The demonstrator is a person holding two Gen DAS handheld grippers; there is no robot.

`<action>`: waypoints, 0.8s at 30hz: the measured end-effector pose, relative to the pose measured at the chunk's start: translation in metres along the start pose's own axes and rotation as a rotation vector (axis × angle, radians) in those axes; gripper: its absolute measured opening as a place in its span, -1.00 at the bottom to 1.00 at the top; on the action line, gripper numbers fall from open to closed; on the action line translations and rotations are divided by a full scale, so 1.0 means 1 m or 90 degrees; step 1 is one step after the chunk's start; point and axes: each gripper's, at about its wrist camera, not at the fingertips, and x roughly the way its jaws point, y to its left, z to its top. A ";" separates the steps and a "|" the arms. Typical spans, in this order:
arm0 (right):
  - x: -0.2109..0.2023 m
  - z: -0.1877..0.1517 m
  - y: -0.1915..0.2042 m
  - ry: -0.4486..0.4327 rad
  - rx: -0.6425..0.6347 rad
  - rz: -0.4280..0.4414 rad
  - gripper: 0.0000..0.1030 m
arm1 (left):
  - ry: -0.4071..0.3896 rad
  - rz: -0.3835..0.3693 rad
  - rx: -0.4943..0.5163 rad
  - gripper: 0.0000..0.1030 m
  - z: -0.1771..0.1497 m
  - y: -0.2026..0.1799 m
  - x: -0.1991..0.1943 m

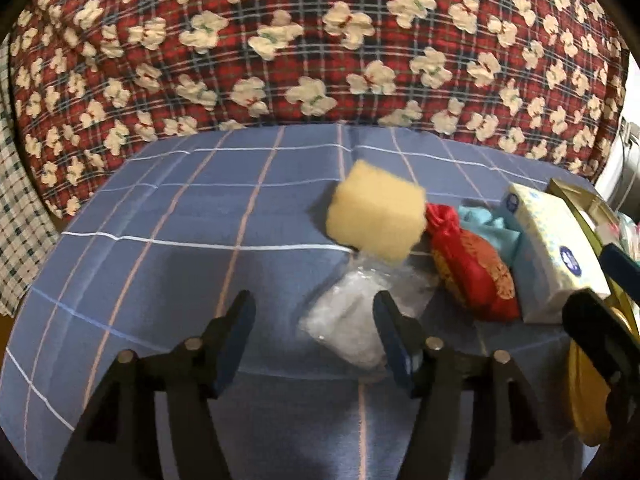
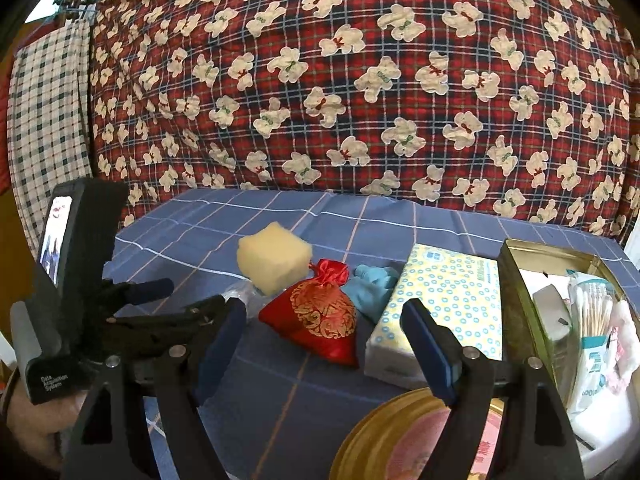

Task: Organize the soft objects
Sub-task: 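Lower the open left tool around the clear plastic bag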

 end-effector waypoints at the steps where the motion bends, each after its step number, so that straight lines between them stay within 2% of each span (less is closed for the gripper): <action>1: 0.000 0.000 -0.001 0.000 0.001 -0.001 0.59 | 0.001 -0.008 0.006 0.25 0.000 -0.002 0.000; 4: 0.000 0.000 -0.002 0.000 0.005 -0.002 0.59 | 0.019 -0.033 0.026 0.30 0.001 -0.011 0.006; 7: 0.000 0.000 -0.002 -0.001 0.003 -0.002 0.59 | 0.050 -0.028 0.046 0.30 0.002 -0.020 0.016; 10: 0.000 0.001 -0.002 0.001 0.002 0.000 0.59 | 0.063 -0.031 0.037 0.02 0.000 -0.018 0.020; 13: 0.001 0.001 0.001 0.000 -0.002 -0.001 0.59 | 0.048 -0.045 0.016 -0.27 -0.003 -0.011 0.016; 17: 0.007 0.001 0.009 0.008 -0.012 -0.004 0.59 | 0.022 -0.045 0.006 -0.46 -0.008 -0.007 0.010; 20: 0.011 0.000 0.009 0.016 -0.007 -0.009 0.59 | 0.018 -0.048 0.002 -0.52 -0.010 -0.004 0.008; 24: 0.014 0.000 0.014 0.019 -0.008 -0.010 0.59 | -0.009 -0.017 -0.019 -0.52 -0.011 0.004 -0.001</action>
